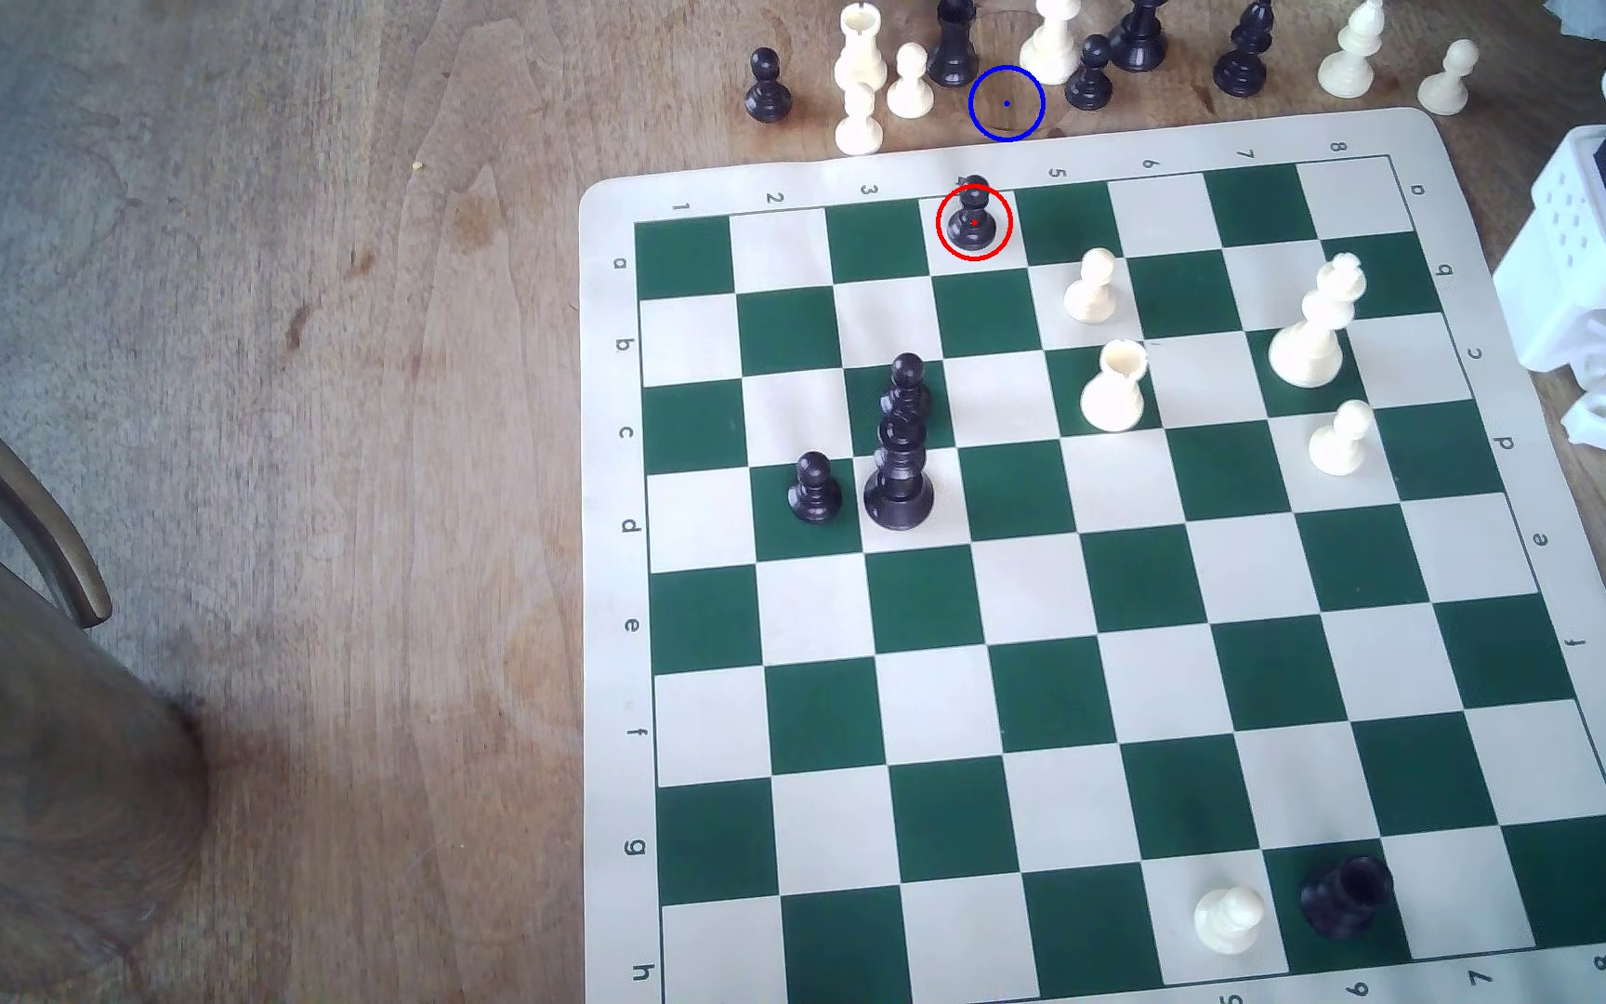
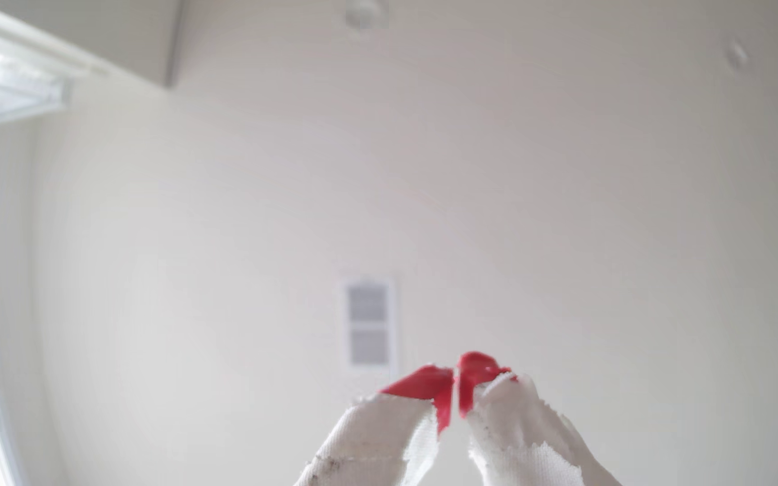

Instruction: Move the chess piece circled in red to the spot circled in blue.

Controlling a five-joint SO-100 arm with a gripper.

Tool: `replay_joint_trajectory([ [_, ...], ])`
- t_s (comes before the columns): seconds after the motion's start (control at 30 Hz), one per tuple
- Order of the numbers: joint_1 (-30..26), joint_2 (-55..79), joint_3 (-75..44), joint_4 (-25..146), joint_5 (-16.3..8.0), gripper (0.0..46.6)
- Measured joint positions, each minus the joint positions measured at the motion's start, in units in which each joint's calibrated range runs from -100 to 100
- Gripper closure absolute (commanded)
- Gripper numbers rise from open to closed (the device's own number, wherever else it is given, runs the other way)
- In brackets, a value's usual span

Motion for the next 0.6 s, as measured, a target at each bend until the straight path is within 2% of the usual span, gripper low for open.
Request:
replay_joint_trajectory([
  [0.3, -0.07, 0.00, -20.61, 36.41, -0.20, 46.4],
  [0.33, 0.52, 0.08, -24.22, 42.15, -0.10, 44.5],
  [0.6, 3.02, 0.08, -32.81, 65.02, -0.15, 46.2],
])
